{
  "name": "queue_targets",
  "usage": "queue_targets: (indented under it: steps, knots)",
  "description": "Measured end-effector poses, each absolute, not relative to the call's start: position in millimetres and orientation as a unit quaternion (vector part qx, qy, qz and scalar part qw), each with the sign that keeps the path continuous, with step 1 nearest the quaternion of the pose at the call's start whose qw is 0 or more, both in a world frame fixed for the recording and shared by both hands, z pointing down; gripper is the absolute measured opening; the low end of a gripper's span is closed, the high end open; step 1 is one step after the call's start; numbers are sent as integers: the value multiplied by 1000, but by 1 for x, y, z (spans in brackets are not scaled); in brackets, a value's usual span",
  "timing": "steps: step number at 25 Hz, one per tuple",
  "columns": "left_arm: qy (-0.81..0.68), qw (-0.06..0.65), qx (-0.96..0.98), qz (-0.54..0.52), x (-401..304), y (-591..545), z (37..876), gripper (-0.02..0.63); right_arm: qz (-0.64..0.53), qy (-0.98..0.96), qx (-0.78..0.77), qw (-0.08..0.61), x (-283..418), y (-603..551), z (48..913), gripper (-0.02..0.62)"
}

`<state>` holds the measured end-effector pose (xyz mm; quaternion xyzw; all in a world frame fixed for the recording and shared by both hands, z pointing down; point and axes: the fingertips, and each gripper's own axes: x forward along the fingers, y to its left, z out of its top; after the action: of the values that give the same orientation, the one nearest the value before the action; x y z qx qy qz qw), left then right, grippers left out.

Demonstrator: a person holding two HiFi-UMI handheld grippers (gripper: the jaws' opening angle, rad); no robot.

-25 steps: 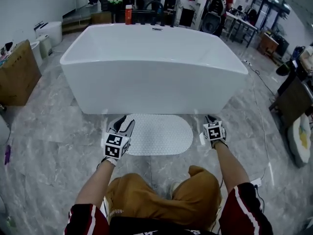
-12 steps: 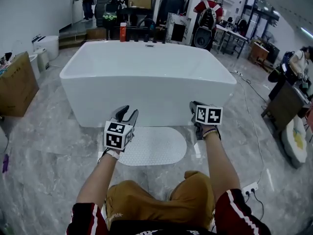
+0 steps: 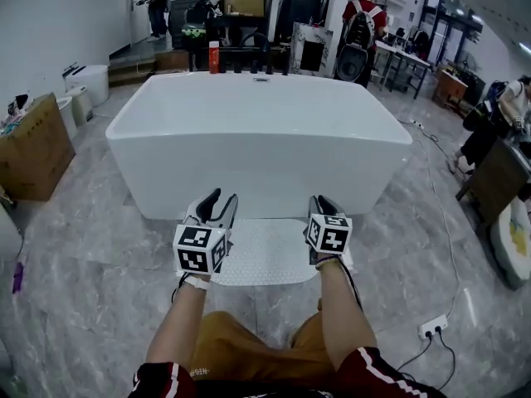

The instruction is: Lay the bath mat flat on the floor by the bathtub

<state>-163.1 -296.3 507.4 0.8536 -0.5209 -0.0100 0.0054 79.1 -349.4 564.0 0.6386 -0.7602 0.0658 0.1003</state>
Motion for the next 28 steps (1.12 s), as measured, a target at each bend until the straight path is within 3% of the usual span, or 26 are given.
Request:
queue_targets:
  steps: [9, 16, 28]
  knots:
    - [-563, -5, 827, -18, -157, -321, 515, 158, 11, -784, 607, 133, 51, -383, 568, 84]
    - [-567, -17, 824, -10, -135, -355, 503, 158, 26, -774, 614, 155, 85, -399, 590, 102]
    - [-544, -15, 839, 10, -97, -385, 336, 158, 55, -763, 622, 170, 144, -378, 458, 109]
